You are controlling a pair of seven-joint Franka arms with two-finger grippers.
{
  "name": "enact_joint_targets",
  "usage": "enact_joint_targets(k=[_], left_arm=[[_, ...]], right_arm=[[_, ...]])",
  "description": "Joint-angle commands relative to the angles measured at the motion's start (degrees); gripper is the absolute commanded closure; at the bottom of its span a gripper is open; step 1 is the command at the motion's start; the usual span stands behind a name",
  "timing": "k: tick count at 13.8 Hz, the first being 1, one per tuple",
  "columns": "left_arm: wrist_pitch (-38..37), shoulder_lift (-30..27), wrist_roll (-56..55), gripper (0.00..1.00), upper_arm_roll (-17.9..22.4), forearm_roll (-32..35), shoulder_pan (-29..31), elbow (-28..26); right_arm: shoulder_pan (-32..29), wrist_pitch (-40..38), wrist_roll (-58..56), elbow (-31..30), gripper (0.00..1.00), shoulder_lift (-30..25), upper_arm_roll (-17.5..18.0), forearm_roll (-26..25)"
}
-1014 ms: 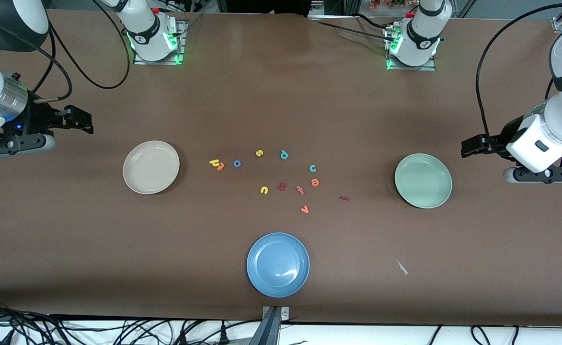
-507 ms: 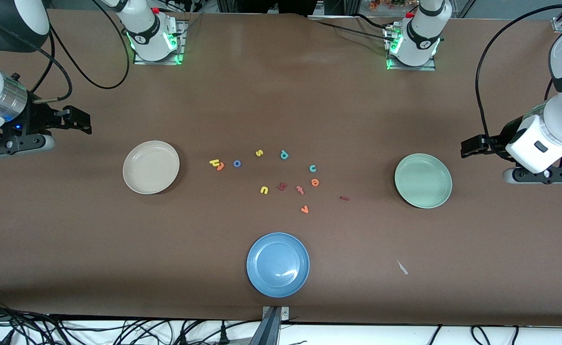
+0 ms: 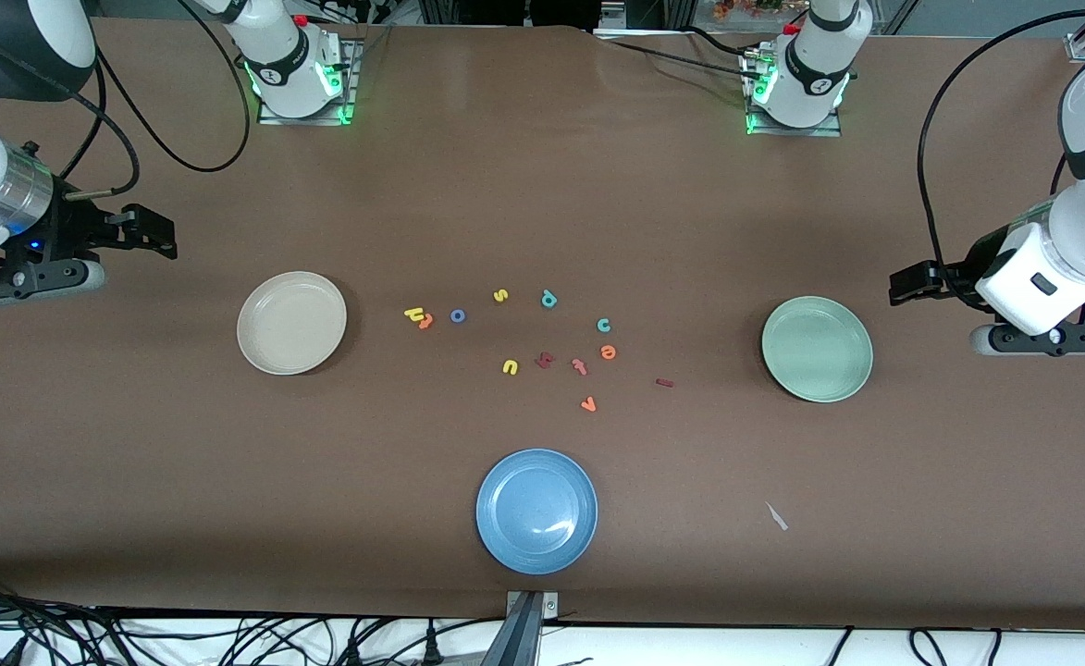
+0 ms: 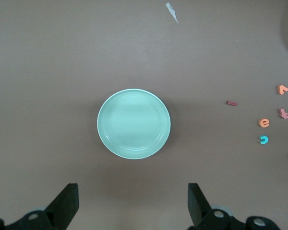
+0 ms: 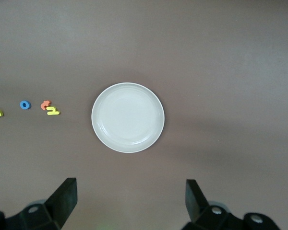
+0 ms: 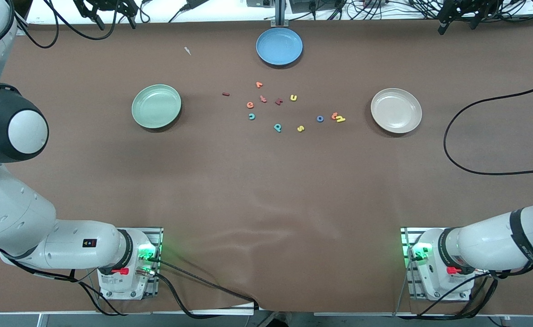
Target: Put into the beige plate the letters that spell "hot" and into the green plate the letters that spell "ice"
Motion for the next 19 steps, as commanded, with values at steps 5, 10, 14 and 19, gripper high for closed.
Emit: enact_joint_targets(k=[5,10,14,19], left_arm=[[0.64,-0.06,0.94,0.00,-0.21,-0.65,0.37,-0.08],[0.64,-0.14,0.51,0.00,-0.21,-0.65,0.37,0.01],[0.64,-0.14,0.33,0.00,-0.21,-0.65,0.37,0.01],[0.64,-0.14,0.33,0.00,-0.21,-0.65,0.37,0.01]], right_arm=[[-0.36,-0.13,0.16,-0.26,0.00,-0.15,0.26,-0.45],[-0.36,-0.13,0.42,-0.26,0.00,-0.15,0.26,-0.36],[-0.36,-0.13,0.78,-0.34,0.00,-0.15,0.26,-0.18],[-0.27,0.92,4.03,-1.57,0.00,-0.85,0.43,0.08]])
